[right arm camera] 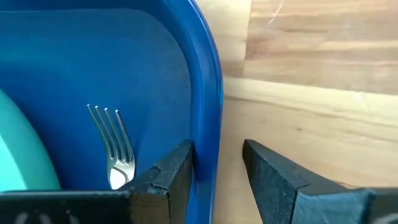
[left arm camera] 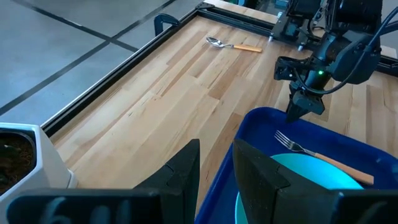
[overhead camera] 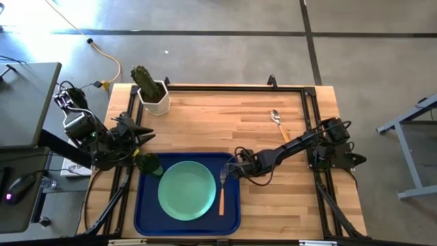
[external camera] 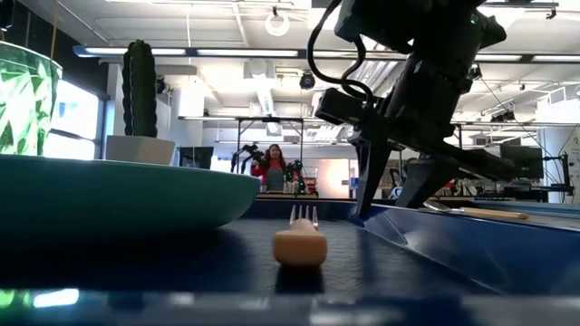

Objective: Pick and place plate/cup/fork/spoon on tray
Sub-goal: Move the blue tray to the center of the table

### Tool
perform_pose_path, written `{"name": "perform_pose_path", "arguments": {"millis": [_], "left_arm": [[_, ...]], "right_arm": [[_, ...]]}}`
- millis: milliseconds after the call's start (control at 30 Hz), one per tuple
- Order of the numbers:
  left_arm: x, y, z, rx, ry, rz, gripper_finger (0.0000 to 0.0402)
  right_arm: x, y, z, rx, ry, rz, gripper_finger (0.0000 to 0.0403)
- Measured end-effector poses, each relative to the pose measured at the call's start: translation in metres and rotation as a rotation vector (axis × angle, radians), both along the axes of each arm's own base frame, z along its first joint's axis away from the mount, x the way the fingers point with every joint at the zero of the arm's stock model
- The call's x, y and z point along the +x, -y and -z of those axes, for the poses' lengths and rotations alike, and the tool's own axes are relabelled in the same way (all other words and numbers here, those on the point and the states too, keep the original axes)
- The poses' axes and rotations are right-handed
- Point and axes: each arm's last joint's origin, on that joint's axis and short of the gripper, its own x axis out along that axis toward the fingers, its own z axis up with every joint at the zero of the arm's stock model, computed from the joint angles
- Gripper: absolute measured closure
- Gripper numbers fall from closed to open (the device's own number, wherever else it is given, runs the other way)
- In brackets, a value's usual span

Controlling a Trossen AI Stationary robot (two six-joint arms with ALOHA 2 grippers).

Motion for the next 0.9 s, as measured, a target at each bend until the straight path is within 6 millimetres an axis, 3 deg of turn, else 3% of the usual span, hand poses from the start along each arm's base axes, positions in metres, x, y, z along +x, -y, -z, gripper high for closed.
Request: {"name": "perform_pose_path", "arguments": {"millis": [633,900], "left_arm": [[0.000,0.000,0.000,-0.001,0.000,0.000,0.0316],[0.000,0.000,0.000,-0.001,-0.001,0.000,0.0316]], "right_arm": [[-0.012,0.007,0.003,-0.059,-0.119,0.090,0.0264],[-0.037,0.018,-0.009,-0.123,-0.292,0.094,0.0263]]}}
